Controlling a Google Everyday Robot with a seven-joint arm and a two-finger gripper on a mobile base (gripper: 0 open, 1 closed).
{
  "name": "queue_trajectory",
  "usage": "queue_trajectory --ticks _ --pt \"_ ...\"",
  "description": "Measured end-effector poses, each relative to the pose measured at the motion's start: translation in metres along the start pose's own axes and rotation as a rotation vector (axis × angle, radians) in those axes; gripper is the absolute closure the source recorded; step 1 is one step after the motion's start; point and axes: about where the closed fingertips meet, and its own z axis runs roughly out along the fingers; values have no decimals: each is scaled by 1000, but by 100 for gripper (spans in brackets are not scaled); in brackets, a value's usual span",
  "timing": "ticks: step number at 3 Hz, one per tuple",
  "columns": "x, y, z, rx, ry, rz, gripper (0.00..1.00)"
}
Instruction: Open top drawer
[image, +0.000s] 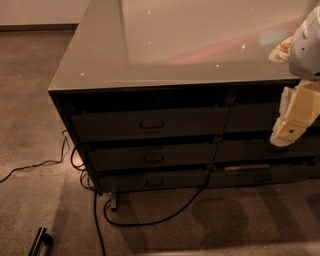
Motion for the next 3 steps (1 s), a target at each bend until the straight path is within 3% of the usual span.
queue_trajectory --ticks 1,2,3 --pt "0 0 0 0 0 0 0" --pt "-14 -8 12 -1 -11 -81 0" --pt "-36 -25 54 -14 39 -193 0"
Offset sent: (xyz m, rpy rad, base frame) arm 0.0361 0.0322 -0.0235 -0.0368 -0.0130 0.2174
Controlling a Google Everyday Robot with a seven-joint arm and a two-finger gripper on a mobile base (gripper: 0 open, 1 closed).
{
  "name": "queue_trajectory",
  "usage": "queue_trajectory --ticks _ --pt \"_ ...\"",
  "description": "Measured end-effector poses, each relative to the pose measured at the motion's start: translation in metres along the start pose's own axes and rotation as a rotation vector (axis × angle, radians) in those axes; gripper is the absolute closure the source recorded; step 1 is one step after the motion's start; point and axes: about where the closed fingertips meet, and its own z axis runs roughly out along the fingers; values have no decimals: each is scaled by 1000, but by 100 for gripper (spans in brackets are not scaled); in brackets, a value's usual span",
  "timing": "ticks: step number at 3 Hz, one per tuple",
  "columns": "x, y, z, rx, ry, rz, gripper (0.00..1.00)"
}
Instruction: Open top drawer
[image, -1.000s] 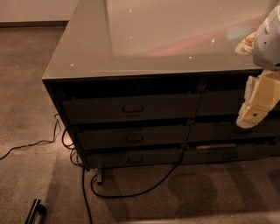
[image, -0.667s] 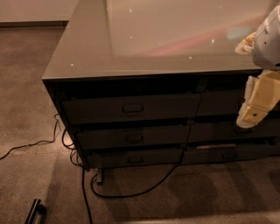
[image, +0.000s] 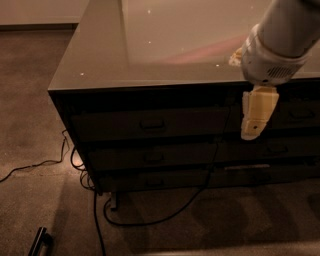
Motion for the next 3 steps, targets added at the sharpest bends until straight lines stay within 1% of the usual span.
queue_trajectory --ticks 1,2,3 --pt "0 -28 56 -39 105 -70 0" --pt "15 -61 100 -38 235 -88 0" --pt "15 -61 101 -37 237 -92 0"
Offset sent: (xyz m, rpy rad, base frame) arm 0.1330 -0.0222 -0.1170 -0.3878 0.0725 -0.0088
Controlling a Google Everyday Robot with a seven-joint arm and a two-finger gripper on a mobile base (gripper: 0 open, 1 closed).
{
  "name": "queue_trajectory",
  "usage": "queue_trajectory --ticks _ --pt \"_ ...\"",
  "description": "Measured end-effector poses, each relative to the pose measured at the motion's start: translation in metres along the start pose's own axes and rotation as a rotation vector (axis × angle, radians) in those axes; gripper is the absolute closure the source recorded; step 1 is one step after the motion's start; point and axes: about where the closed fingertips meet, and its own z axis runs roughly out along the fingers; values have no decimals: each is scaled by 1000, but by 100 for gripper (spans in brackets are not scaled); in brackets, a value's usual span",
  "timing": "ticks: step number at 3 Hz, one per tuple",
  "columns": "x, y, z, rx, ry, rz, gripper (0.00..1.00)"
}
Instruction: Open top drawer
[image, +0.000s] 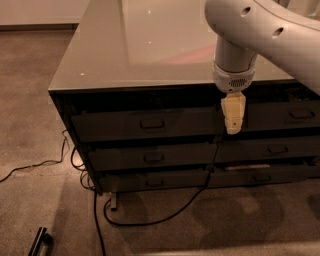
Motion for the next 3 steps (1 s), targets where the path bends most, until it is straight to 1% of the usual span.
queue_trajectory --ticks 1,2,3 --pt "-3 -12 11 -13 -30 -38 0" --pt "-18 -25 23 -4 -109 -106 0" --pt "-26 -33 40 -13 -129 -146 0"
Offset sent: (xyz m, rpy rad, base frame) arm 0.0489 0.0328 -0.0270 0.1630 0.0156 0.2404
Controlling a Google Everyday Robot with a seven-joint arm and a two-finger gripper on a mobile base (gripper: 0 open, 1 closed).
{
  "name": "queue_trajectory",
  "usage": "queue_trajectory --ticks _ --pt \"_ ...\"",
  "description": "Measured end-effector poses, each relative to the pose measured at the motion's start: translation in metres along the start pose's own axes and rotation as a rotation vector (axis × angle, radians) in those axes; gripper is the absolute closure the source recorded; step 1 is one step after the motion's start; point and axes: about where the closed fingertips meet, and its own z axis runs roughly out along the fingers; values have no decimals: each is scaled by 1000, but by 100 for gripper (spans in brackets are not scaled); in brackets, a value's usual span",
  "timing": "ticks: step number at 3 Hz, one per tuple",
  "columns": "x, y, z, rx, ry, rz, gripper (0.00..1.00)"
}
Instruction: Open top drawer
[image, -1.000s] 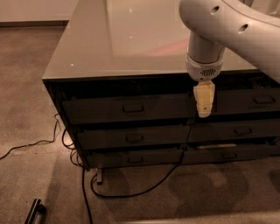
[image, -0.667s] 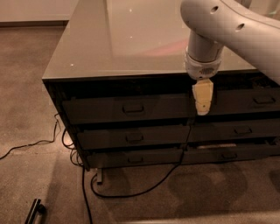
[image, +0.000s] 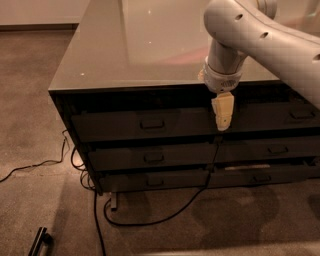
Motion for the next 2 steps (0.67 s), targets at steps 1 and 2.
queue_trajectory --ticks 1,2 --pt "2 9 13 -10 -8 -16 0" --pt "-1 19 32 -30 -7 -41 0"
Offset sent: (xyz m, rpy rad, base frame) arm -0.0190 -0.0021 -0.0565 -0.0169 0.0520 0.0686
